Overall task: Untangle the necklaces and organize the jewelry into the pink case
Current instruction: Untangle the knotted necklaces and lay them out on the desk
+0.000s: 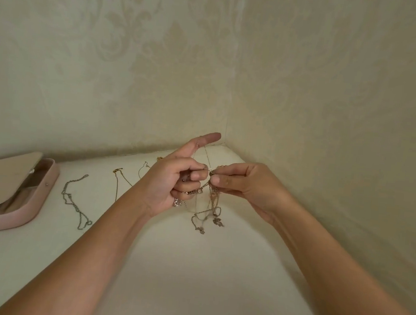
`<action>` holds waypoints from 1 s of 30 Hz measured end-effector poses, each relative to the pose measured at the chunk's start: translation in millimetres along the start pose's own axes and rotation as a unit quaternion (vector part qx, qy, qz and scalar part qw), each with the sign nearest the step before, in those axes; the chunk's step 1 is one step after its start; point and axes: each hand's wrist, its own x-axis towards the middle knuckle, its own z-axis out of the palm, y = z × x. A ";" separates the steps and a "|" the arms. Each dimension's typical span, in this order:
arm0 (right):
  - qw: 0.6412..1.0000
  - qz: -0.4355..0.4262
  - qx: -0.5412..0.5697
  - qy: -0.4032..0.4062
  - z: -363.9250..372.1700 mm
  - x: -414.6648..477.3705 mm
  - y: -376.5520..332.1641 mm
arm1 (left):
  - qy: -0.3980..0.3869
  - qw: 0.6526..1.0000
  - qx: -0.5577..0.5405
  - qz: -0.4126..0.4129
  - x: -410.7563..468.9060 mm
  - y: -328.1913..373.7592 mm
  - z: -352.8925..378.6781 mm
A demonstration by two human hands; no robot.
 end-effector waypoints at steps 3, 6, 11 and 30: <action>0.994 -0.021 -0.093 0.048 -0.7 -2.2 -1.5 | 0.028 0.997 0.078 0.002 1.1 -2.0 0.7; 0.984 -0.038 -0.163 0.062 2.0 -2.7 -0.3 | 0.084 0.964 0.250 0.025 3.1 -8.9 4.4; 0.966 -0.068 -0.234 0.087 7.0 -4.9 -0.2 | 0.098 0.941 0.317 0.060 4.9 -15.1 3.8; 0.932 -0.170 -0.302 0.111 4.6 -2.8 2.7 | 0.117 0.949 0.278 0.093 13.9 -26.0 -5.2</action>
